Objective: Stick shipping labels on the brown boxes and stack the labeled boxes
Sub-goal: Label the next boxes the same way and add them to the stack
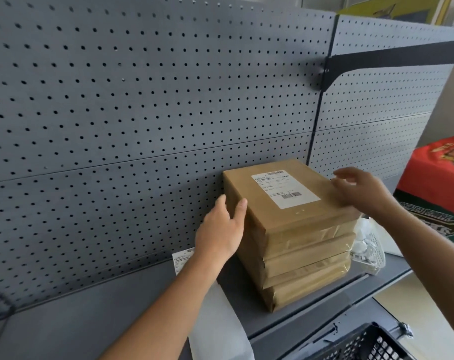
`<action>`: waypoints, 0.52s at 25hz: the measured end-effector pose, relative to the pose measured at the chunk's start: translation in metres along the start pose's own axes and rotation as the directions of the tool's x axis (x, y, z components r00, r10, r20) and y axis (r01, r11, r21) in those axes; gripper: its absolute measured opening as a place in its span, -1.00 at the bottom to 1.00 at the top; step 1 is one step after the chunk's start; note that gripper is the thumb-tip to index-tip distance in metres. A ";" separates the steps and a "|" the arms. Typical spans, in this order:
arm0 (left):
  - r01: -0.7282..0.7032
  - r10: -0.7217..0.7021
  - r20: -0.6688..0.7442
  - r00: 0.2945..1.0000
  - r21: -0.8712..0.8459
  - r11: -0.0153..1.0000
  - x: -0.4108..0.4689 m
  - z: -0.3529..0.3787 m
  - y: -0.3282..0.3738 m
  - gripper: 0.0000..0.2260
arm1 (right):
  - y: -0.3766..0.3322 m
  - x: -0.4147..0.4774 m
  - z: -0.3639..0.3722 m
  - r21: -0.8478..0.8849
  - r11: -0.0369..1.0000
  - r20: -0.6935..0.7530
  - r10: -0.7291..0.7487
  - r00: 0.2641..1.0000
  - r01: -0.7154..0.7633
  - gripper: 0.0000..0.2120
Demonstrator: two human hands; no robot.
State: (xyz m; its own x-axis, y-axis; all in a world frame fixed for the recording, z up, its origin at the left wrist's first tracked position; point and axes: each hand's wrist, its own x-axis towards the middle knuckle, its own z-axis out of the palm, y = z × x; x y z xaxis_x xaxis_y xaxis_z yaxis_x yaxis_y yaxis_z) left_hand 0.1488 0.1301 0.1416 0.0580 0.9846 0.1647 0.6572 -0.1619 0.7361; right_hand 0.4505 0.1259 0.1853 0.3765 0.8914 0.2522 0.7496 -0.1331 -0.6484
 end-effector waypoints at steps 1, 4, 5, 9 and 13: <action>-0.027 0.034 -0.067 0.997 0.095 0.995 0.000 -0.013 -0.006 -0.39 | -0.010 -0.004 0.002 -0.072 0.996 -0.034 -0.061 0.998 0.059 -0.66; -0.036 0.082 -0.190 0.978 0.234 0.971 -0.004 -0.056 -0.031 -0.48 | -0.051 -0.018 0.019 -0.205 0.959 -0.058 -0.211 0.976 0.195 -0.67; -0.018 0.078 -0.219 0.973 0.261 0.965 -0.008 -0.072 -0.043 -0.50 | -0.069 -0.024 0.028 -0.220 0.947 -0.051 -0.253 0.966 0.236 -0.68; 0.094 0.020 -0.311 0.950 0.348 0.933 -0.033 -0.132 -0.096 -0.54 | -0.134 -0.050 0.076 -0.212 0.895 -0.002 -0.401 0.916 0.391 -0.69; 0.263 -0.087 -0.431 0.898 0.368 0.892 -0.071 -0.197 -0.161 -0.55 | -0.203 -0.088 0.141 -0.107 0.825 0.114 -0.544 0.831 0.555 -0.68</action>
State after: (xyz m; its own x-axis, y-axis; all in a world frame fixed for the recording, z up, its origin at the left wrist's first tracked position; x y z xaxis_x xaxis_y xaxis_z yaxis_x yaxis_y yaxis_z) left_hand -0.1098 0.0729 0.1407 -0.3292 0.8700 0.3670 0.8779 0.1389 0.4582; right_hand 0.1880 0.1357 0.1936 -0.1567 0.8627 0.4809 0.8854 0.3384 -0.3186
